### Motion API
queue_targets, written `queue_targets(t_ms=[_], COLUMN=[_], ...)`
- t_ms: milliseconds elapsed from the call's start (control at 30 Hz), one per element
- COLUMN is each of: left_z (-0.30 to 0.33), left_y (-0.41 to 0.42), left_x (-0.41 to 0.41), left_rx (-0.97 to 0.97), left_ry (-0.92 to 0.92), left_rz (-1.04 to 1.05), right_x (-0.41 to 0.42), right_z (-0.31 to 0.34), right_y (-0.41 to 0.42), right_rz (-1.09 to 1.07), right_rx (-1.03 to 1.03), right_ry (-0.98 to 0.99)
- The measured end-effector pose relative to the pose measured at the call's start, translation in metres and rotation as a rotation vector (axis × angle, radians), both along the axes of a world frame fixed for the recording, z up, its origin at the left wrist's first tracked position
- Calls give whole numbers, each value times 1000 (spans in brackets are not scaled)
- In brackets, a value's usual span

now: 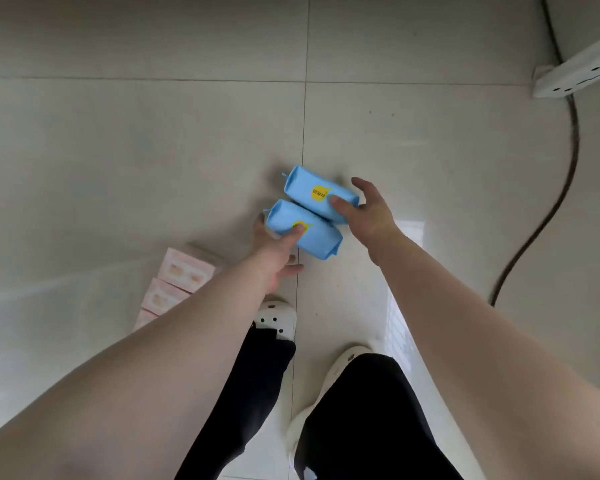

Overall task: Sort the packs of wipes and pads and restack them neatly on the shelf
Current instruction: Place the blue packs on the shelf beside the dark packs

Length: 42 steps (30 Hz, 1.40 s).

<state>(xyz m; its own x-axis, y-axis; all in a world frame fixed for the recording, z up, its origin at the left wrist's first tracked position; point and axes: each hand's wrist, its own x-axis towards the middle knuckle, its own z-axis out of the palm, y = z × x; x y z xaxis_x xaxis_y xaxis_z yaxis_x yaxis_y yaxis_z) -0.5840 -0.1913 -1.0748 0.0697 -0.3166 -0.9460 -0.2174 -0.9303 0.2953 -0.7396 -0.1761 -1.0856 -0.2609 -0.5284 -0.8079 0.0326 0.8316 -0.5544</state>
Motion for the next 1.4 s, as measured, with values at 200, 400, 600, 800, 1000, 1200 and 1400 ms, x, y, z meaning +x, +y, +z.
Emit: queue_targets(t_ms=[200,400,600,800,1000,1200,1400], left_z=[-3,84,248,414,532,604,655], left_y=[-12,-15,-21,-15,18,74,92], left_x=[-4,-1,8,20,59,108,148], left_rx=[-37,-101,-121,-146,-221,-255,-306], left_ry=[140,203,256,368,460,571,614], left_rz=[50,-31,-128,-255,-297,-266,-199], right_x=[-2,-9,-13,0,42,93,138], right_z=[-4,84,252,439,575,652,711], right_y=[-7,5,22,44,92,150,169], right_rz=[8,-130,-189,-162,-174,-194,-204], right_rx=[-60,-94,-114,-155,-241,-281,-357], right_ry=[26,-2,23,129,251,292,261])
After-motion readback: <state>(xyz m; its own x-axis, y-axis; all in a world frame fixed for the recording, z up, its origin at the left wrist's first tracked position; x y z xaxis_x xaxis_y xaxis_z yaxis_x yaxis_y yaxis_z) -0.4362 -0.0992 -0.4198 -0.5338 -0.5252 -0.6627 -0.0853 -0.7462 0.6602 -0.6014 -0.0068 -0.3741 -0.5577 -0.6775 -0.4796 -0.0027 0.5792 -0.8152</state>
